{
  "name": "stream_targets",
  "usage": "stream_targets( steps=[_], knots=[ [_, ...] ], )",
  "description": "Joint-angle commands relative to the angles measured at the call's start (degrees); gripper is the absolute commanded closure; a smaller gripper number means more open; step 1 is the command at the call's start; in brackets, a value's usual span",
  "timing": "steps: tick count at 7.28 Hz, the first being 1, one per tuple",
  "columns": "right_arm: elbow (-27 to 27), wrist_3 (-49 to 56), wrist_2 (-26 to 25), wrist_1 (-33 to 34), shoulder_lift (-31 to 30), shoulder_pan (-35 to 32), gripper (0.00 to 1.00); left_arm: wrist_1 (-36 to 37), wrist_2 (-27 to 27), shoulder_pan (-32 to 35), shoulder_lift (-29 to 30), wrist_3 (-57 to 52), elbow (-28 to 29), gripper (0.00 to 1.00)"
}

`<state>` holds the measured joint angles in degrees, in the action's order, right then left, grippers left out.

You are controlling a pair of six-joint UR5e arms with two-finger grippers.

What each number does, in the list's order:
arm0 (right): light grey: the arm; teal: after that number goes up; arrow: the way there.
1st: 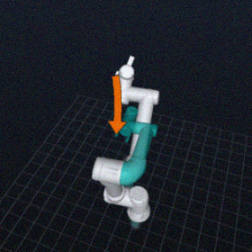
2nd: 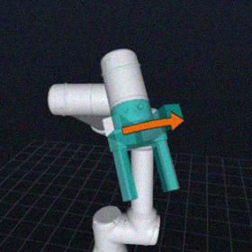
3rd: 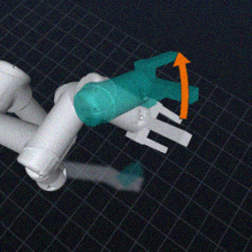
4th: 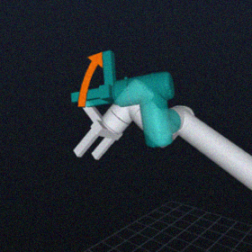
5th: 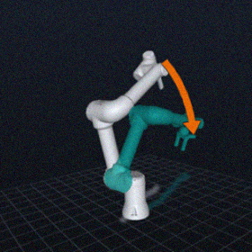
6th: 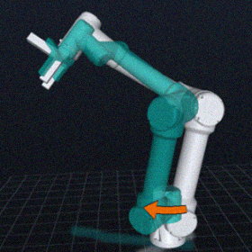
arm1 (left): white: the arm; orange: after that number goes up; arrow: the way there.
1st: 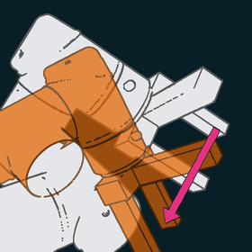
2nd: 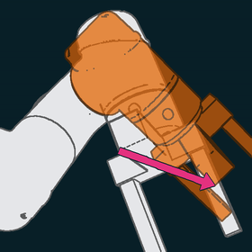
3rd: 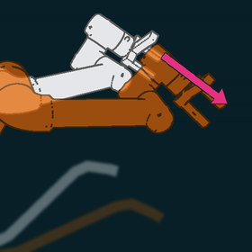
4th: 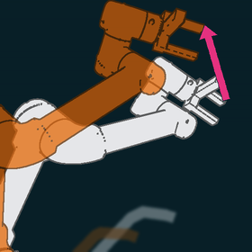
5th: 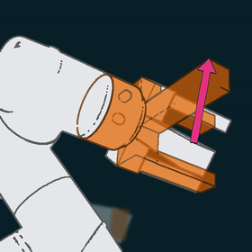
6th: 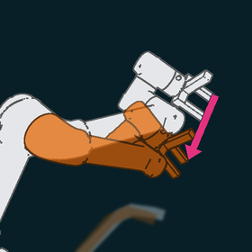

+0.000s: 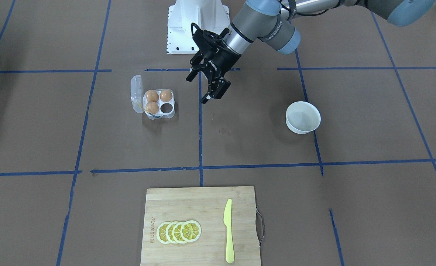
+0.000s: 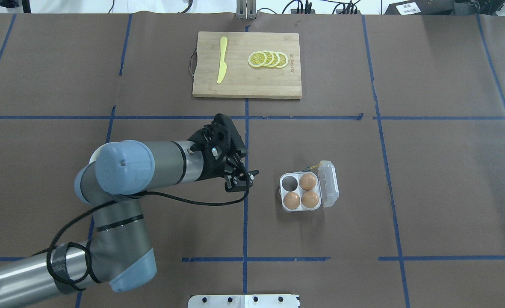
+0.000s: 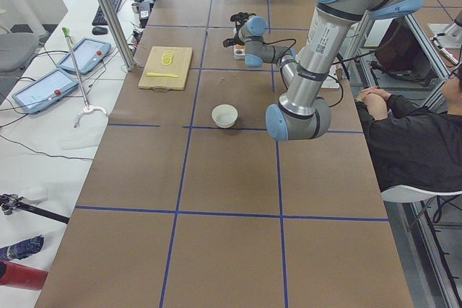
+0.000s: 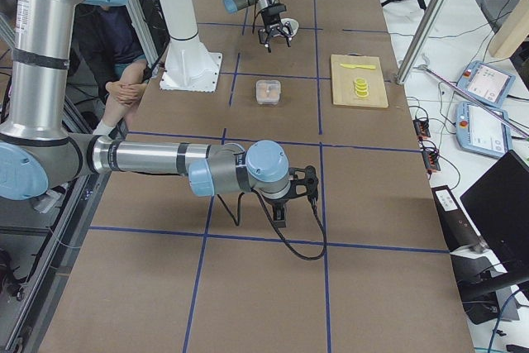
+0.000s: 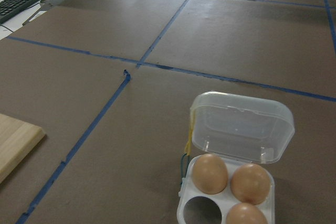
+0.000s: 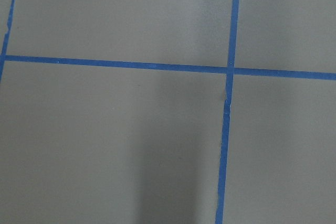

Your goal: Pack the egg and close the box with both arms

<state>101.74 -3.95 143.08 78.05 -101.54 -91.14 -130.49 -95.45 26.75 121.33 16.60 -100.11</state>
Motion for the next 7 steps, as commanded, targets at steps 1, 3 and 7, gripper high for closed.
stream_targets(
  steps=[1, 3, 7],
  knots=[
    [-0.1, 0.1, -0.3, 0.0, -0.1, 0.0, 0.0, 13.4, -12.2, 14.4, -4.6, 2.6, -3.7, 0.0],
    [0.1, 0.0, -0.4, -0.1, -0.1, 0.0, 0.0, 15.5, -21.2, 27.7, -11.4, 1.9, -4.0, 0.0],
    [0.5, 0.3, -0.6, -0.2, 0.3, 0.0, 0.0, 19.8, -23.6, 45.0, -22.3, -0.3, -0.3, 0.0]
  ],
)
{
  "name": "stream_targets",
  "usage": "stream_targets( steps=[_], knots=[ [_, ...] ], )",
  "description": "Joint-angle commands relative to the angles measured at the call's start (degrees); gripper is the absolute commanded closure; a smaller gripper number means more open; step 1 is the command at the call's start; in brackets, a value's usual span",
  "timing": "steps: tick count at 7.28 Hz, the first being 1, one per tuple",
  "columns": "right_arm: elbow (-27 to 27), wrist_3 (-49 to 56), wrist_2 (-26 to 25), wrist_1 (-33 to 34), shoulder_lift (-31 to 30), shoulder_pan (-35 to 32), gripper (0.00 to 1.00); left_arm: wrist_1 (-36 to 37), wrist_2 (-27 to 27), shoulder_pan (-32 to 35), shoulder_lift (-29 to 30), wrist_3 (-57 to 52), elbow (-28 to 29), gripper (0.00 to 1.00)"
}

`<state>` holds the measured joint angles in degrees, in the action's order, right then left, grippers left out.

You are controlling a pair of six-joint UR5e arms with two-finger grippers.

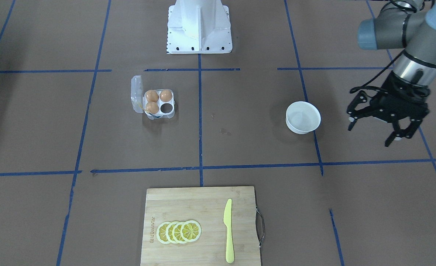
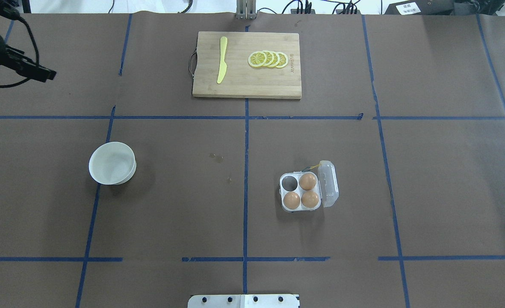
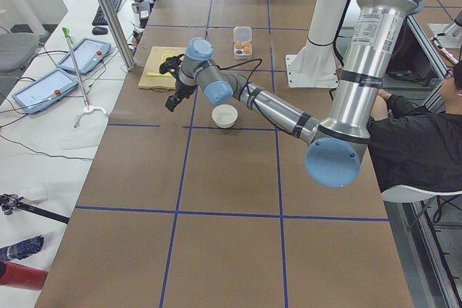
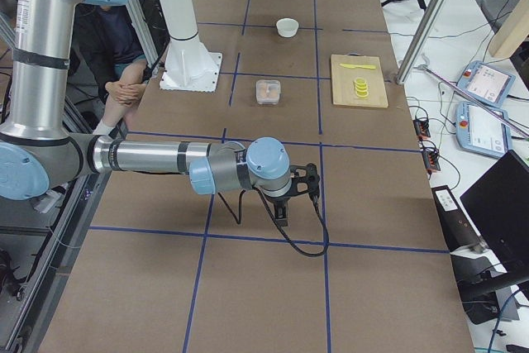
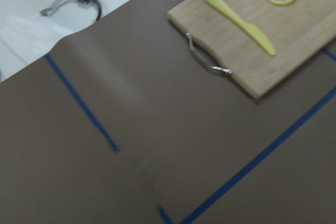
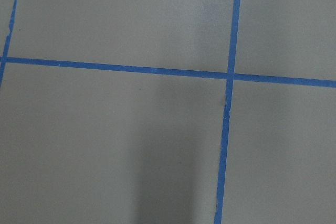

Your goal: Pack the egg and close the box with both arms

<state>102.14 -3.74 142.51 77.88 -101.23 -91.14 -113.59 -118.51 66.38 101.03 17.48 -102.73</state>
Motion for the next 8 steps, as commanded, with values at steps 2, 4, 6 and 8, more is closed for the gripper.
stream_targets(
  steps=[2, 4, 6, 8],
  knots=[
    [0.2, 0.0, 0.1, 0.0, -0.1, 0.1, 0.0, 9.4, -3.9, 11.1, -5.4, -12.3, 6.9, 0.0],
    [0.3, -0.1, 0.1, 0.0, -0.3, 0.0, 0.0, 25.9, -5.2, 15.4, -5.6, -12.9, 7.2, 0.0],
    [0.3, -0.2, 0.4, 0.0, -0.3, 0.0, 0.0, 28.0, -7.3, 23.8, -10.3, -25.6, 7.5, 0.0],
    [0.6, -0.6, 0.6, 0.0, -0.1, 0.1, 0.0, 27.7, -17.2, 30.0, -13.8, -31.0, 7.6, 0.0]
  ],
)
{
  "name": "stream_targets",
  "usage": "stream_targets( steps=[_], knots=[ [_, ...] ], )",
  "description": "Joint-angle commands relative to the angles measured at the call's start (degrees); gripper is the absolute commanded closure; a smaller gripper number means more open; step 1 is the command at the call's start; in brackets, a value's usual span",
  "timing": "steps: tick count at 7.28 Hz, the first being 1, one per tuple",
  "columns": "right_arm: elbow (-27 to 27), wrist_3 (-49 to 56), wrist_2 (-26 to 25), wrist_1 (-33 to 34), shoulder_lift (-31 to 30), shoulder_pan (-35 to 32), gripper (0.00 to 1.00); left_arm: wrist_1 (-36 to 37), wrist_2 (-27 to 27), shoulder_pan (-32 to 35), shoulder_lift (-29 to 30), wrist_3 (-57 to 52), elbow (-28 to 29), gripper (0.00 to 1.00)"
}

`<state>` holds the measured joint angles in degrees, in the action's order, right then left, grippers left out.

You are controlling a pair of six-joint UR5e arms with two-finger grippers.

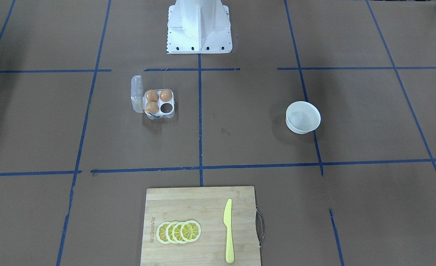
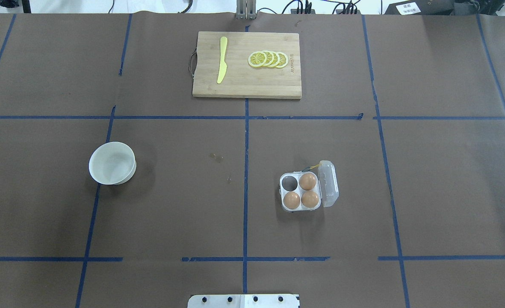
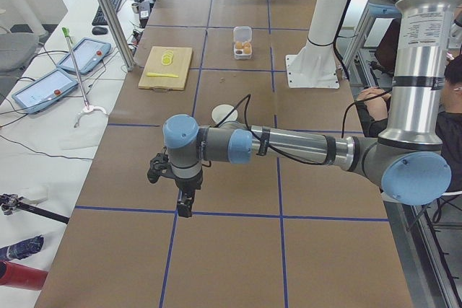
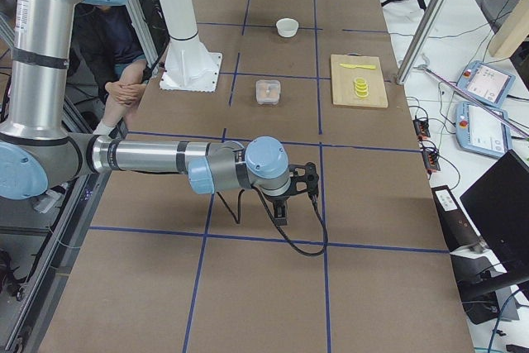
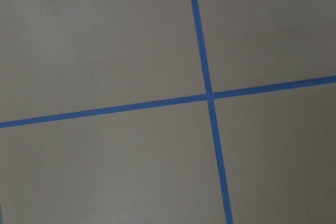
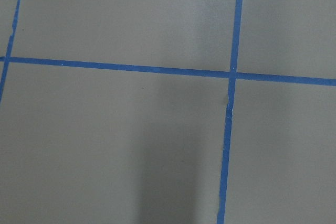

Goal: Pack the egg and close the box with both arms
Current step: 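Move the right gripper to the open clear lid of the egg box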

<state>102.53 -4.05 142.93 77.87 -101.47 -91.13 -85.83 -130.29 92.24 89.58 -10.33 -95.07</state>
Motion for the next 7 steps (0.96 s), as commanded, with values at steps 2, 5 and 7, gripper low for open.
stream_targets(
  steps=[2, 5, 7],
  knots=[
    [7.4, -13.9, 0.1, 0.1, 0.0, 5.0, 0.0, 0.0, -5.8, 4.3, -2.2, -2.9, -0.2, 0.0],
    [10.9, -32.2, 0.1, -10.4, 0.1, 18.2, 0.0, 0.0, -5.8, 4.3, -2.2, -2.9, -0.5, 0.0],
    [10.9, -51.5, -9.0, -21.8, 2.8, 31.9, 0.0, -1.4, -5.8, 4.3, -2.2, -2.9, -0.4, 0.0]
  ],
)
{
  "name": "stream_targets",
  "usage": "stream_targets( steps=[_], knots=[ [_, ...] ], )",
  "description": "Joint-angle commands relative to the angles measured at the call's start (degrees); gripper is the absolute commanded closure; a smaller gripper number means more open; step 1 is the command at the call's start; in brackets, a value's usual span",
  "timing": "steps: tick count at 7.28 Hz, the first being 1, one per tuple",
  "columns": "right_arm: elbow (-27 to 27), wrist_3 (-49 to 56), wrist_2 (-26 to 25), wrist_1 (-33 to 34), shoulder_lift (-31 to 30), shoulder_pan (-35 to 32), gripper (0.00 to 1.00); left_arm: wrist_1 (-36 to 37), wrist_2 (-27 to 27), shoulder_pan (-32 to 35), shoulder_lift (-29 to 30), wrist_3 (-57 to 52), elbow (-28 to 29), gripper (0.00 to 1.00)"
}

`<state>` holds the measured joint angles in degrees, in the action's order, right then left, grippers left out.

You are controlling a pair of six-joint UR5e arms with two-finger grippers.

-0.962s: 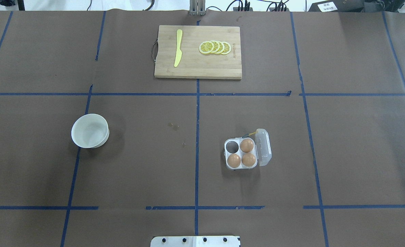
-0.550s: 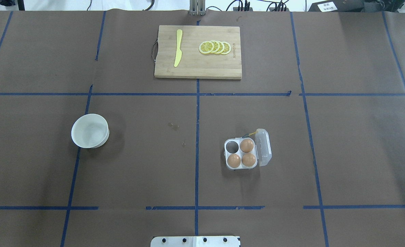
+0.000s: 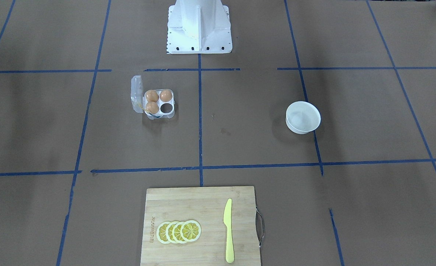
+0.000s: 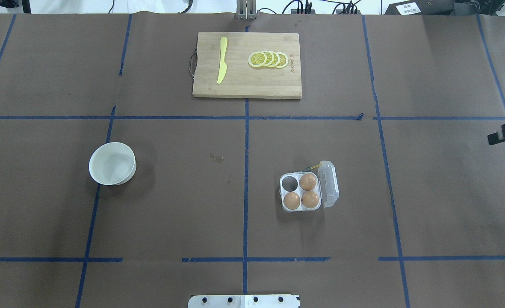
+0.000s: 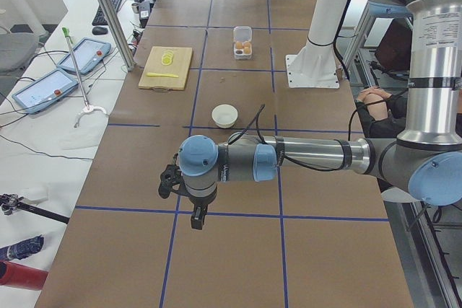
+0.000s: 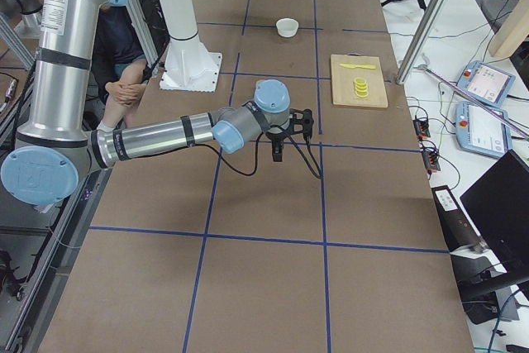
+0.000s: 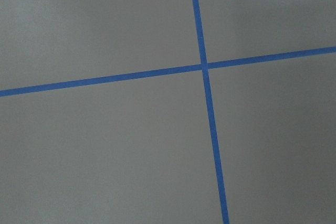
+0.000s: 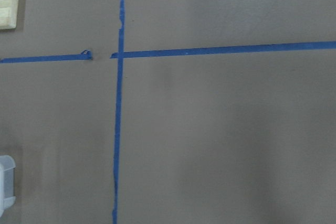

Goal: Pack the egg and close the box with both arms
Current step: 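Move the right gripper to the open clear lid of the egg box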

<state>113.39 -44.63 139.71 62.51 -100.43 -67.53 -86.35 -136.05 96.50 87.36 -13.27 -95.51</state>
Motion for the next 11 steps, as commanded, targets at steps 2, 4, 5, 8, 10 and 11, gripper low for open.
stream_targets(
  steps=[2, 4, 5, 8, 10, 11],
  knots=[
    [-0.4, -22.1, -16.7, -6.1, 9.8, 22.4, 0.0, -1.6, 0.0, 0.0, 0.0, 0.1, 0.0, 0.0],
    [-1.3, -29.3, -25.8, -5.6, 15.9, 31.6, 0.0, -1.6, 0.0, 0.0, 0.0, -0.1, -0.3, 0.0],
    [-1.8, -31.5, -29.3, -5.6, 17.5, 35.2, 0.0, -1.6, -0.1, 0.0, 0.0, -0.1, -0.2, 0.0],
    [-4.1, -34.6, -33.5, -5.5, 22.2, 38.4, 0.0, -1.6, -0.2, 0.0, 0.0, 0.0, 0.0, 0.0],
    [-4.1, -34.6, -33.5, -5.6, 22.3, 38.4, 0.0, -1.6, -0.2, 0.0, 0.0, 0.0, 0.1, 0.0],
    [-4.0, -34.6, -33.4, -5.5, 22.2, 38.4, 0.0, -1.6, -0.2, 0.0, 0.0, 0.0, 0.0, 0.0]
  ],
)
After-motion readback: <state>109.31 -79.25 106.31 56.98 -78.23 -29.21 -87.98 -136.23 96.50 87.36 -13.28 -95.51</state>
